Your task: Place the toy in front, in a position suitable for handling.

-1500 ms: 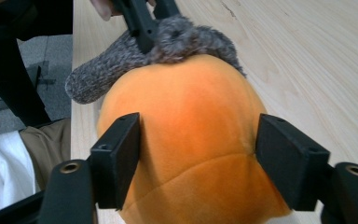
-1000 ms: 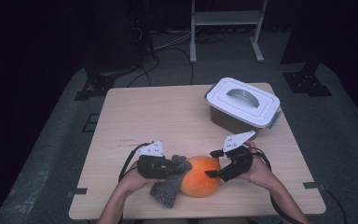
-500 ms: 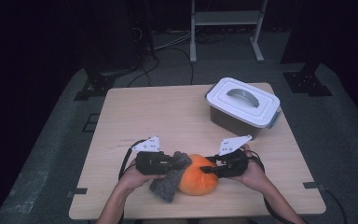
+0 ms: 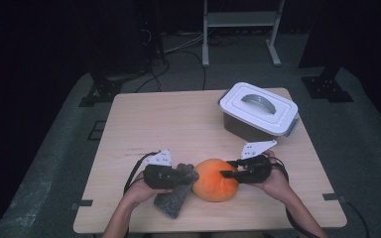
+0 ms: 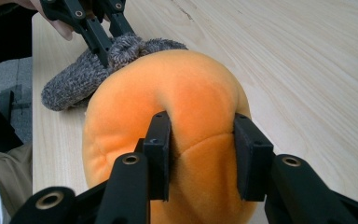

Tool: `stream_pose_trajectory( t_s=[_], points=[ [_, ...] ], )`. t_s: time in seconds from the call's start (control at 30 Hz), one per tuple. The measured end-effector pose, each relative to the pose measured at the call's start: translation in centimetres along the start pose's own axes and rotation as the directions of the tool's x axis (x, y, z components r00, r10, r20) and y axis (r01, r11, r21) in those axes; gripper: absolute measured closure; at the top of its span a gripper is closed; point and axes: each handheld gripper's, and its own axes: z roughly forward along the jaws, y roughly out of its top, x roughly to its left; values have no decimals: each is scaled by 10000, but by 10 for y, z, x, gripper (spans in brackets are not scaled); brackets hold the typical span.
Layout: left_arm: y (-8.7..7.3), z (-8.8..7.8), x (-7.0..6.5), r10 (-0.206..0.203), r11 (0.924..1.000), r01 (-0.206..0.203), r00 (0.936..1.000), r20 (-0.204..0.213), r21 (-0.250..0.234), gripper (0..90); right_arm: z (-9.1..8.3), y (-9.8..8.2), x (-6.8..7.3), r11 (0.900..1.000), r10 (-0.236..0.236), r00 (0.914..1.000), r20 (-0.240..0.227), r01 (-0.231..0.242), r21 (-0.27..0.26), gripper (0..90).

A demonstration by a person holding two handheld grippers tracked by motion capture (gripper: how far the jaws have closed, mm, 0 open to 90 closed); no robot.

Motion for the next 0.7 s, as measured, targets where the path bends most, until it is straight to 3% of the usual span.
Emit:
stream_pose_trajectory(
  t_s=[0.37,0.47,0.6,0.7],
  points=[
    [16,0,-12,421,9978,-407,9988,253,-532,759,4,2,10,9998,-151,9998,-102,150,-132,617],
    [19,-5,-11,352,9939,-317,9989,313,-1054,759,7,3,14,9993,-327,9990,-306,321,-211,617],
    [20,-11,-9,168,9884,-132,9996,224,-1514,759,11,7,27,9953,-946,9940,-551,931,-279,613],
    [19,-12,-7,102,9895,-83,9999,122,-1442,755,14,9,38,9877,-1560,9862,-547,1549,-234,595]
  ],
)
